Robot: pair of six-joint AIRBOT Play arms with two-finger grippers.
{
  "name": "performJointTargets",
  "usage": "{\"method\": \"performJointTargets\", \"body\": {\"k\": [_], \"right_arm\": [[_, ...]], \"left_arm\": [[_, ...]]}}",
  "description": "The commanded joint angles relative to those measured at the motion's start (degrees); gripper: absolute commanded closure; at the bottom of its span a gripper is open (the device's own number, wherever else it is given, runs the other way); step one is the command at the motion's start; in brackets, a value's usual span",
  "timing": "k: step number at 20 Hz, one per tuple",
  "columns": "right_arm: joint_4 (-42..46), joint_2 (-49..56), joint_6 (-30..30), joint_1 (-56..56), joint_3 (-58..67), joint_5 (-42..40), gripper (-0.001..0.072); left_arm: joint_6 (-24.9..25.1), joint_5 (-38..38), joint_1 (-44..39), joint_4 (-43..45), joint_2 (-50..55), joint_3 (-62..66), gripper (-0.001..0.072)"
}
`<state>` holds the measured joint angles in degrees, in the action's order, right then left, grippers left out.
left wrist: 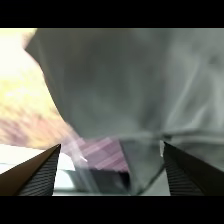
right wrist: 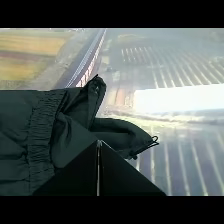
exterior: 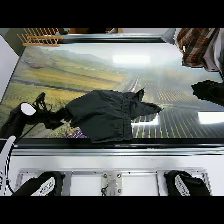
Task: Fold the clothes and pants, and hang the long-sleeved shirts on hangers.
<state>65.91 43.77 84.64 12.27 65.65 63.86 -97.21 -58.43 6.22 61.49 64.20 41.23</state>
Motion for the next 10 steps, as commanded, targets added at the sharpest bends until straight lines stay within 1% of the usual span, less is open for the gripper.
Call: {"method": "performJointTargets", "body": {"k": [1, 3, 6, 8, 10], "right_arm": [[-3.74, 2.16, 0.00, 0.00, -0.02, 0.11, 0.0693], [-4.70, 3.15, 0.00, -0.07, -0.09, 0.50, 0.0693], [-4.70, 4.68, -0.04, -2.19, -0.11, 0.63, 0.0693], [-4.61, 6.38, -0.81, -5.18, -0.11, 0.63, 0.0693], [-4.63, 9.16, -0.87, -8.90, -0.11, 0.59, 0.0693]], "left_arm": [[3.56, 2.45, -1.09, -11.32, -0.85, -8.59, 0.0023], [3.78, 4.28, -4.83, -12.66, -0.83, -11.26, 0.0023], [3.78, 9.29, -10.84, -15.63, -0.81, -13.42, 0.0023], [3.76, 13.03, -14.32, -15.74, -0.39, -12.81, 0.0024], [3.76, 14.58, -16.17, -15.69, 1.92, -10.40, 0.0035]]}}
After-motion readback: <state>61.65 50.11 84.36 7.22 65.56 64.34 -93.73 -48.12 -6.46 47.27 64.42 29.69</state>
